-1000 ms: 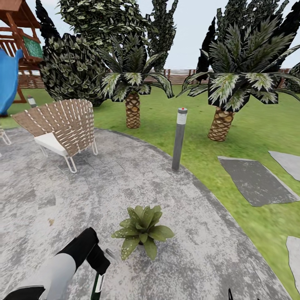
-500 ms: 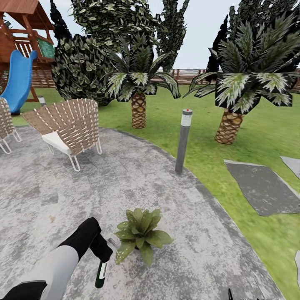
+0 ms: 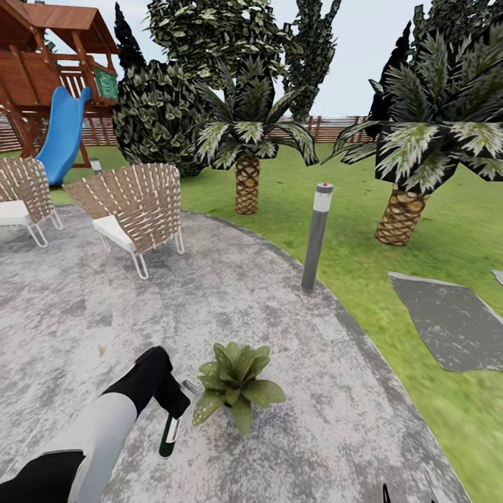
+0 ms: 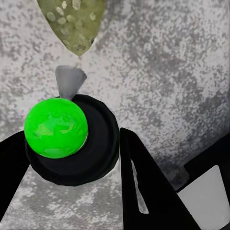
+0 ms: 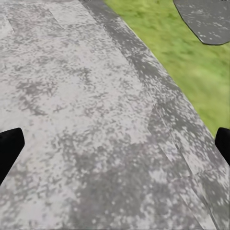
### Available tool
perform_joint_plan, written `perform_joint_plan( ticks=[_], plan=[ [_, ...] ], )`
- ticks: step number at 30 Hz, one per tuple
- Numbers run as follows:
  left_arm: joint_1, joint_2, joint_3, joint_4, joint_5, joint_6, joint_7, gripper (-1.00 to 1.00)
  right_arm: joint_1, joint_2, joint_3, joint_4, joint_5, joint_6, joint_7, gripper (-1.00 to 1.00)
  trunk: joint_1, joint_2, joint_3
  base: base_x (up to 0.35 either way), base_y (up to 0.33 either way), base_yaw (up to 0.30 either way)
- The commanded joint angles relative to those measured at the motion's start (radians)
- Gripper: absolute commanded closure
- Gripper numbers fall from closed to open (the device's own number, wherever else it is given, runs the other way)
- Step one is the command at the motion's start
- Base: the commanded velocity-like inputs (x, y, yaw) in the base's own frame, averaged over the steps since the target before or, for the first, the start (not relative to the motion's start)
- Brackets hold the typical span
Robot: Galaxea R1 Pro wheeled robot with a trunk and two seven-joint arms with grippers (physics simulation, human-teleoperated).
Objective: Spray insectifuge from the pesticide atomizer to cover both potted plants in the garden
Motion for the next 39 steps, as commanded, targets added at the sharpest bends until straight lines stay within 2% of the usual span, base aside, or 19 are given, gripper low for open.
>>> perform_joint_plan(
  ticks=[1,6,8,9,10,12,13,17,25,33,39],
  plan=[
    [-0.004,-0.002,0.007,-0.001,-0.008,0.006,-0.007,1.00,-0.001,0.000,-0.004,0.001,0.011,-0.003,-0.007,-1.00,0.000,0.000,-0.001,0.269,-0.122,0.005],
    [-0.007,-0.002,0.005,-0.002,-0.009,0.081,-0.008,1.00,-0.001,0.000,-0.004,0.001,0.010,-0.003,-0.006,-1.00,0.000,0.000,-0.001,0.262,-0.143,0.001],
    [-0.023,0.000,-0.043,-0.002,-0.006,0.093,-0.015,1.00,-0.001,0.000,-0.004,0.001,0.010,-0.003,-0.007,-1.00,0.000,0.000,-0.001,0.045,-0.027,0.000],
    [-0.034,0.000,-0.079,-0.001,-0.005,0.094,-0.040,1.00,-0.001,0.000,-0.004,0.001,0.010,-0.003,-0.007,-1.00,0.000,0.000,-0.001,0.018,-0.011,0.000],
    [-0.040,0.001,-0.103,-0.001,-0.007,0.094,-0.072,1.00,-0.001,0.000,-0.004,0.001,0.010,-0.003,-0.006,-1.00,0.000,0.000,-0.001,0.012,-0.007,0.000],
    [-0.049,0.001,-0.171,-0.003,-0.012,0.095,-0.184,1.00,-0.001,0.000,-0.004,0.001,0.010,-0.003,-0.006,-1.00,0.000,0.000,-0.001,0.004,-0.003,0.000],
    [-0.055,0.002,-0.203,-0.003,-0.013,0.095,-0.217,1.00,-0.001,0.000,-0.004,0.001,0.010,-0.003,-0.006,-1.00,0.000,0.000,-0.001,0.002,-0.001,0.048],
    [-0.071,0.006,-0.250,-0.002,-0.012,0.095,-0.254,1.00,-0.001,0.000,-0.004,0.001,0.011,-0.004,-0.006,-1.00,0.000,0.000,-0.001,0.001,0.000,0.194],
    [-0.077,0.010,-0.253,-0.001,-0.012,0.096,-0.257,1.00,-0.001,0.000,-0.004,0.001,0.011,-0.003,-0.006,-1.00,0.000,0.000,-0.001,0.020,-0.048,0.267],
    [-0.078,0.008,-0.253,-0.001,-0.012,0.098,-0.257,1.00,-0.001,0.000,-0.004,0.001,0.011,-0.003,-0.006,-1.00,0.000,0.000,-0.001,0.088,-0.246,0.049],
    [-0.077,0.008,-0.253,-0.001,-0.012,0.098,-0.257,1.00,-0.001,0.000,-0.004,0.001,0.012,-0.004,-0.007,-1.00,0.000,0.000,-0.001,0.007,-0.272,0.234]
  ],
)
